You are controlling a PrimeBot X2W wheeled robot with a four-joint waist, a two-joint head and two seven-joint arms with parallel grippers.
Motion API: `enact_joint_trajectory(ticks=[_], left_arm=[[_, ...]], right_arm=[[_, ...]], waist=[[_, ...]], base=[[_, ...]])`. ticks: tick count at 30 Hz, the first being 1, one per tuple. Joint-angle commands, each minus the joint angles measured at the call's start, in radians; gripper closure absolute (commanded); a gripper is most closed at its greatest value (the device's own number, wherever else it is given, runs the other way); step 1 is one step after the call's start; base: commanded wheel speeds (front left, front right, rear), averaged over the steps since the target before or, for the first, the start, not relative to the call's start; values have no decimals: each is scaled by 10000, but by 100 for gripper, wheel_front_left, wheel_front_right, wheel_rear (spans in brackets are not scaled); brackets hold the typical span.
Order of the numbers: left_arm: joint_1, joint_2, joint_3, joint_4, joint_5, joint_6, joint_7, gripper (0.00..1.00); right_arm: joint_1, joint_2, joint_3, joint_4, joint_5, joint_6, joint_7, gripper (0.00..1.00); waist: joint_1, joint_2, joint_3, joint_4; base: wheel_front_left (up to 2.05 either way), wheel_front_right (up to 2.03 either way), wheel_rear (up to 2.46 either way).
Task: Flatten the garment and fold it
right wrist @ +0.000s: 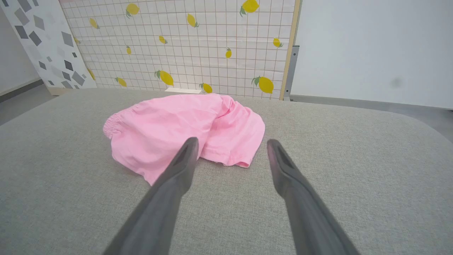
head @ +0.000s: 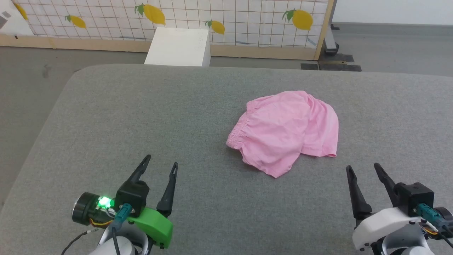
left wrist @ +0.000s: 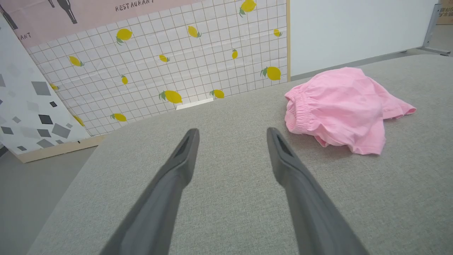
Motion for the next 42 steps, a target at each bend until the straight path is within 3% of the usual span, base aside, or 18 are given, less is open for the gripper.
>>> enact_joint_trajectory(ticks=[1, 7, 11, 17, 24, 29, 36, 37, 38, 39, 42], left_arm=[[116, -48, 56, -18, 57, -37, -44, 0], [-132, -187, 14, 31, 157, -294, -45, 0], [-273, -343, 96, 33, 229, -279, -45, 0], [-571, -615, 184, 18, 467, -403, -45, 0], [-1008, -981, 335, 267, 737, -716, -45, 0], [-1181, -1267, 509, 408, 926, -850, -45, 0], [-1049, -1557, 753, 606, 1137, -982, -45, 0], [-997, -1581, 789, 637, 1160, -1007, -45, 0], [-944, -1596, 806, 672, 1175, -1036, -45, 0], [-873, -1612, 807, 720, 1199, -1081, -45, 0], [-708, -1656, 846, 824, 1230, -1163, -45, 0]], right_arm=[[97, 16, -1, -55, 35, -13, 38, 0], [57, -74, -220, -280, -31, -13, 477, 0], [-292, -469, -211, -520, 245, -13, 1433, 0], [-1622, -1679, 141, -486, 1255, -13, 4587, 0], [-3618, -2986, 709, 511, 2610, -13, 8217, 0], [-4482, -3491, 855, 1375, 2635, -13, 8928, 0], [-4726, -4036, 1403, 2623, 2178, -13, 8781, 0], [-4700, -4124, 1547, 2736, 2165, -13, 8640, 32], [-4688, -4177, 1601, 2827, 2164, -13, 8458, 84], [-4651, -4268, 1679, 2941, 2152, -13, 8224, 100], [-4537, -4621, 1969, 3161, 2189, -13, 7709, 100]], waist=[[0, 0, 17, 20], [0, 0, 403, 381], [0, 0, 933, 771], [0, 0, 1980, 1389], [0, 0, 2803, 2199], [0, 0, 3135, 2716], [0, 0, 3253, 3016], [0, 0, 3227, 2996], [0, 0, 3176, 2961], [0, 0, 3089, 2905], [0, 0, 2861, 2698]], base=[[0, 0, 0], [0, 0, 0], [0, 0, 0], [0, 0, 0], [0, 0, 0], [0, 0, 0], [0, 0, 0], [0, 0, 0], [0, 0, 0], [0, 0, 0], [0, 0, 0]])
